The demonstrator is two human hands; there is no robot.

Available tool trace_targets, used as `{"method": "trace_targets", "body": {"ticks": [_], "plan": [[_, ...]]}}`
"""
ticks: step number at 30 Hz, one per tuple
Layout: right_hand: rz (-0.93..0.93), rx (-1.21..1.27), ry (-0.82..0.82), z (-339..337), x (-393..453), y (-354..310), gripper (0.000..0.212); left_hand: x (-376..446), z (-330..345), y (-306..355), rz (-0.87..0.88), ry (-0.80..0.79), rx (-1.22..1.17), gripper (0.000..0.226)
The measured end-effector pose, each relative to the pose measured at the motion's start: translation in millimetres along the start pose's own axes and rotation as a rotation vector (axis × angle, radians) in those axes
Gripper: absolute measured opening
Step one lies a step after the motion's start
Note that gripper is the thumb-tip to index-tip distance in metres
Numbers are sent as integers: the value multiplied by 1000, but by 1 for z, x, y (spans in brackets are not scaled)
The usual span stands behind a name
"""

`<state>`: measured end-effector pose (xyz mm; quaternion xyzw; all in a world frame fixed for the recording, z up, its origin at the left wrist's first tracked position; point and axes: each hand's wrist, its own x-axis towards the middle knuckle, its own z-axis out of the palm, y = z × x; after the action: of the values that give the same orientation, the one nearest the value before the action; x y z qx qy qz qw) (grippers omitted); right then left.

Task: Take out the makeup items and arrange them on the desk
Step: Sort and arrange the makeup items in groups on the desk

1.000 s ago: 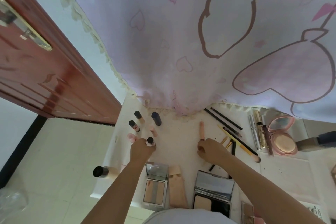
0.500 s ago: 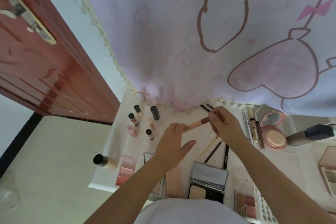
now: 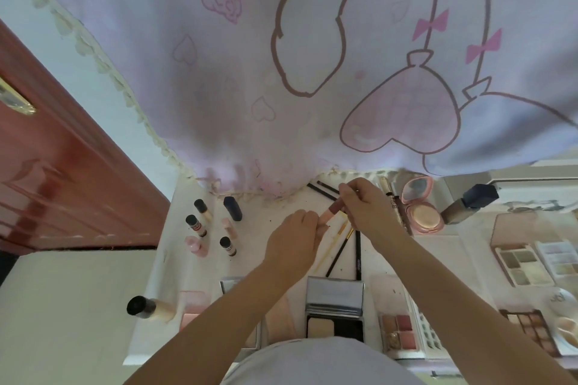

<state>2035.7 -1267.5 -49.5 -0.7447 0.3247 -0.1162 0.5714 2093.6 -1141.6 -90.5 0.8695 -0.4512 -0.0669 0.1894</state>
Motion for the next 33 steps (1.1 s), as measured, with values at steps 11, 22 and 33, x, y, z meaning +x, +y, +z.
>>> {"method": "trace_targets", "body": {"ticks": [11,22,33], "plan": [[-242,53,-107,-24,-26,-14,31,-2,-53,0,-86,-508,-1097,39],[-137,-314,-331,-40,-29,-22,39,-11,-56,5,-41,-325,-685,20],[-67,-75,-386,-47,-37,-18,16,-20,-48,12,-31,-254,-699,23]]}}
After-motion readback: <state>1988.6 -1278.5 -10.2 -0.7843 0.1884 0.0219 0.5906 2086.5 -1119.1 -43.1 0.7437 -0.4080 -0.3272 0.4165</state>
